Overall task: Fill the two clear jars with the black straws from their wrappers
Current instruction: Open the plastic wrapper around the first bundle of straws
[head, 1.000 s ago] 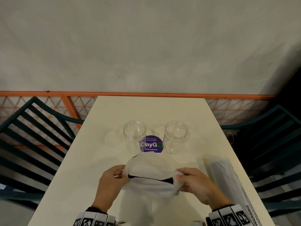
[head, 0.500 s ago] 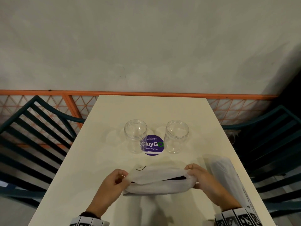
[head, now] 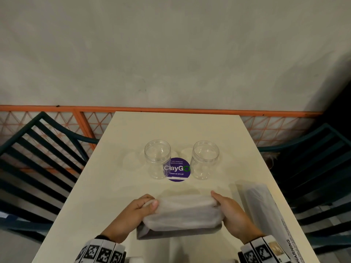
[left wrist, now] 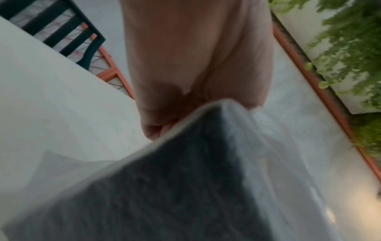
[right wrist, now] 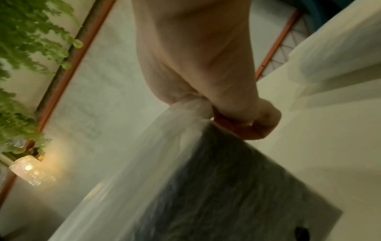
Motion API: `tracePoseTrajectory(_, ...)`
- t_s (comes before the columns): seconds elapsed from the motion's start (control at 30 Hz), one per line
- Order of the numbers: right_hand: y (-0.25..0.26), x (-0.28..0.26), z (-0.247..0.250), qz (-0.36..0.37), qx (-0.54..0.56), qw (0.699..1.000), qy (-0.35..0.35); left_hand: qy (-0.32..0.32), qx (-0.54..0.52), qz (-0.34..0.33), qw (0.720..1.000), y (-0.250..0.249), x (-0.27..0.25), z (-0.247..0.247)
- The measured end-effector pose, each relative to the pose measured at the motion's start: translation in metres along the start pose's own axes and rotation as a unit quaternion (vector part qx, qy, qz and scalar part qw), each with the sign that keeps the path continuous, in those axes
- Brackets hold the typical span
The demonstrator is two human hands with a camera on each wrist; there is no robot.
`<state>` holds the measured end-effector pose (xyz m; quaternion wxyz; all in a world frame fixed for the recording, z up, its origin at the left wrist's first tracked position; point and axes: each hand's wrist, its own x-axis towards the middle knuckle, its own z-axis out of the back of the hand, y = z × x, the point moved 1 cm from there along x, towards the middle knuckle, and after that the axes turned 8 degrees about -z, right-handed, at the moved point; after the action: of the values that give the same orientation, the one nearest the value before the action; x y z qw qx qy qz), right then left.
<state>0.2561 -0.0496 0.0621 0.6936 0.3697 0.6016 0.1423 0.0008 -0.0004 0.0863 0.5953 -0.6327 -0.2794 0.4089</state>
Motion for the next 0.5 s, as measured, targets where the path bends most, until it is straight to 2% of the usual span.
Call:
tracePoseTrajectory(0.03,-0.001,0.000,0.001,-0.003,-0.010,1.000,0.003,-0.008,-0.003,0.007,1.000,0.000,0.000,0.001)
tracePoseTrajectory(0.1,0.000,-0.006,0.002,0.016,-0.067,0.997,0.031,-0.032,0.095,0.020,0.995,0.002,0.002,0.005)
tracePoseTrajectory(0.17,0.003,-0.016,0.005,0.040,-0.123,0.990,0.060,-0.060,0.240,0.029,0.968,0.006,0.003,0.008)
tracePoseTrajectory(0.23,0.001,-0.018,0.008,0.063,-0.138,0.985,0.082,-0.074,0.317,0.063,0.944,0.009,0.002,0.005)
tracePoseTrajectory(0.33,-0.005,-0.010,0.007,0.074,-0.138,0.983,0.099,-0.077,0.331,0.098,0.935,0.009,0.003,-0.007)
tracePoseTrajectory(0.5,-0.003,-0.010,0.001,0.070,-0.256,0.964,0.025,-0.033,0.357,0.091,0.929,0.004,0.006,-0.015)
